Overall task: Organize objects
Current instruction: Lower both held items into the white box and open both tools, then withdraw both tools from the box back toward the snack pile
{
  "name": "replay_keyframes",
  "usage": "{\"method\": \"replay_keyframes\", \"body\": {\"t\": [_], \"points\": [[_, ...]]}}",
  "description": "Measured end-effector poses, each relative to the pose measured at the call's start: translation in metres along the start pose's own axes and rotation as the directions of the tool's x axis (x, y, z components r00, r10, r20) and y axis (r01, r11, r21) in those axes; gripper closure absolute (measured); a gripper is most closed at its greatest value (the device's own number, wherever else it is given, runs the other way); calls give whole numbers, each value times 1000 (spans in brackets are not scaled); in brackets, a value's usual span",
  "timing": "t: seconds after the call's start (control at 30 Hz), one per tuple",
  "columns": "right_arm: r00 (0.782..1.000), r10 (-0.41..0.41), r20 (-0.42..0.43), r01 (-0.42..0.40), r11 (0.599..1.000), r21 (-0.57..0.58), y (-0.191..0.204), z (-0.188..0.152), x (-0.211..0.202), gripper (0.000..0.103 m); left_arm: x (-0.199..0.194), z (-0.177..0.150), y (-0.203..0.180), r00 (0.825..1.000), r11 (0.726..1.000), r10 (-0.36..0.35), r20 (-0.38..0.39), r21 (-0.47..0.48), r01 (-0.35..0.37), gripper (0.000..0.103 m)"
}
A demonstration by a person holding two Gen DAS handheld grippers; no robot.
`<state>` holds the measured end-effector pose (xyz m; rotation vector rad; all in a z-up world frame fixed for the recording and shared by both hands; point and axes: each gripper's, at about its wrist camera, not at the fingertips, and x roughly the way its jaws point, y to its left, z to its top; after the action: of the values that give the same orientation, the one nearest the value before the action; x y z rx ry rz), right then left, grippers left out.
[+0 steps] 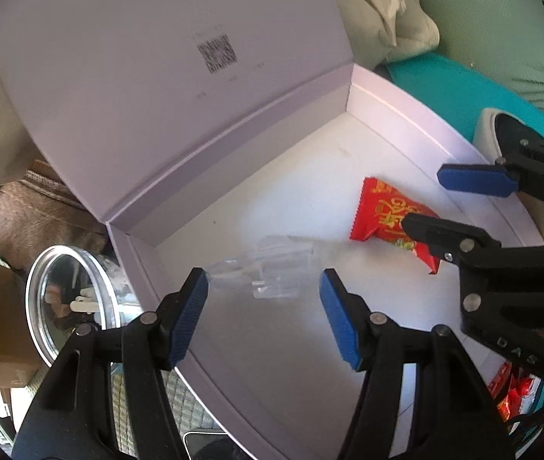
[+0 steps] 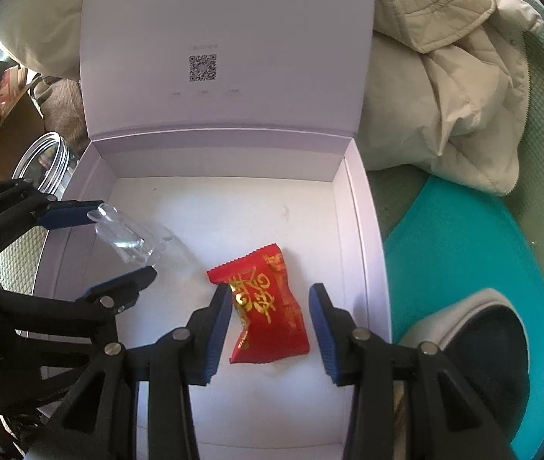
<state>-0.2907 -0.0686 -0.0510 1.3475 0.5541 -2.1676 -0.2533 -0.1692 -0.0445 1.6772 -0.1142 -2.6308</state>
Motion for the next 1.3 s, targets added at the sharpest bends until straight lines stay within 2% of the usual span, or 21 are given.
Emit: {"method": "replay_keyframes", "body": {"t": [0.2, 0.37, 0.47, 0.6, 0.7, 0.83, 1.03, 1.3], "points": [[1000, -16, 0, 16, 1000, 8, 2, 1, -8, 61, -16, -5, 5, 1000, 998, 6, 19, -59, -5, 44], [999, -25, 28, 24, 1000, 13, -4, -6, -32, 60, -39, -12, 0, 999, 997, -4, 50, -80, 8, 44], [998, -36, 45, 35, 999, 14, 5, -5, -53, 56, -60, -13, -7, 997, 995, -1, 77, -101, 8, 43], [995, -42, 86, 42, 999, 10, 14, -4, -74, 51, -87, -33, 12, 993, 992, 3, 116, -127, 12, 43], [991, -58, 119, 58, 998, 1, 19, -5, -99, 44, -104, -35, 6, 990, 989, 21, 137, -146, -1, 43], [983, -64, 173, 67, 998, -12, 18, -5, -131, 43, -124, -42, 2, 982, 983, 35, 183, -183, -1, 42], [968, -69, 241, 81, 996, -40, 25, -17, -170, 39, -162, -59, -7, 967, 974, 82, 241, -226, -27, 34], [948, -54, 313, 82, 994, -76, 33, -47, -215, 35, -199, -90, -24, 954, 956, 151, 259, -283, -74, 31]]}}
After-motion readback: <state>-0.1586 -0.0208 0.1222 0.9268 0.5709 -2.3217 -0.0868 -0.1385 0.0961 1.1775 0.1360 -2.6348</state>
